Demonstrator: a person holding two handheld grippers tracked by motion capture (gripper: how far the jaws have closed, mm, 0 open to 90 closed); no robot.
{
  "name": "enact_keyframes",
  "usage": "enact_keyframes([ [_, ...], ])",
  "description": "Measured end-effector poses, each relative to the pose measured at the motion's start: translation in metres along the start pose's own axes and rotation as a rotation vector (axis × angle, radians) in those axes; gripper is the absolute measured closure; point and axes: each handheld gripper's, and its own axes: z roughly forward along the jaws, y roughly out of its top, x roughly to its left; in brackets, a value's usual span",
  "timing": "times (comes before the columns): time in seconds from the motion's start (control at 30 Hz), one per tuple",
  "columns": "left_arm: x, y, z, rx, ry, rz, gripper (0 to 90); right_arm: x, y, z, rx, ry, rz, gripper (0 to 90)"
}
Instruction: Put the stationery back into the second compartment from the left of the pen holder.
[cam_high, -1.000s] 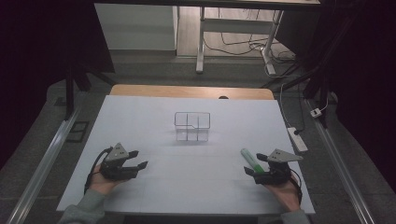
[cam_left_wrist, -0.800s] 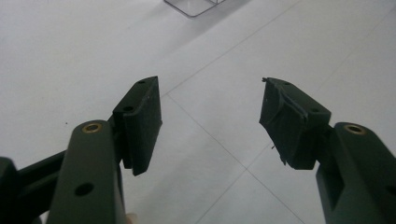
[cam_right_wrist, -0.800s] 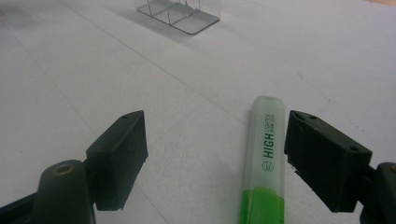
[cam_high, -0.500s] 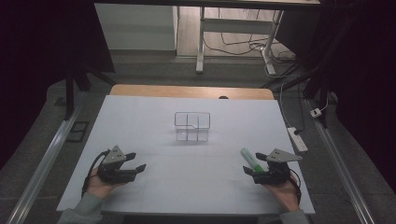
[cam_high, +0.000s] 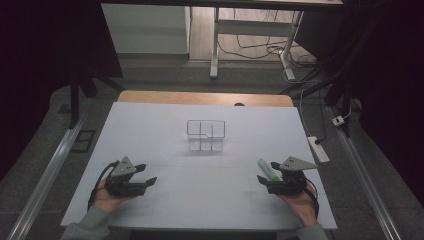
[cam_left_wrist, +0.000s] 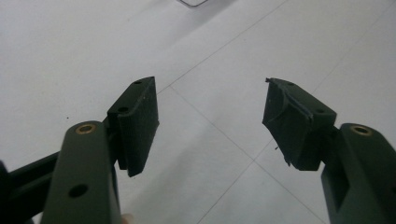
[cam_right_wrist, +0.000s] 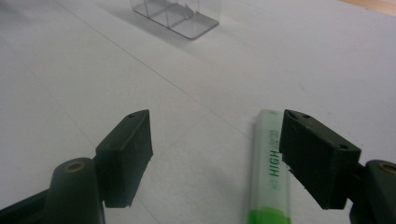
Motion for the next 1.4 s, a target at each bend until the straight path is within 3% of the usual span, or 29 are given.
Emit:
enact_keyframes([
  [0.23,-0.002,0.002,0.0,-0.004,-0.003,0.012,35.0,0.0,0.0,0.008,0.091,0.001,0.004,25.6],
  [0.57,-0.003,0.003,0.003,0.002,-0.007,0.024,34.6,-0.006,0.019,0.017,0.182,-0.006,0.014,25.1],
  [0.83,-0.005,0.003,0.005,0.011,0.003,0.039,34.3,-0.01,0.032,0.024,0.311,-0.017,-0.019,24.8],
  [0.93,-0.005,0.003,0.005,0.011,0.001,0.04,34.3,-0.013,0.034,0.028,0.348,-0.007,-0.003,24.9],
  [1.03,-0.005,0.003,0.005,0.015,0.0,0.041,34.3,-0.016,0.035,0.032,0.41,-0.027,-0.009,24.9],
  [1.4,-0.009,0.004,0.009,0.026,-0.007,0.056,33.6,-0.038,0.027,0.037,0.519,-0.05,0.06,28.8],
])
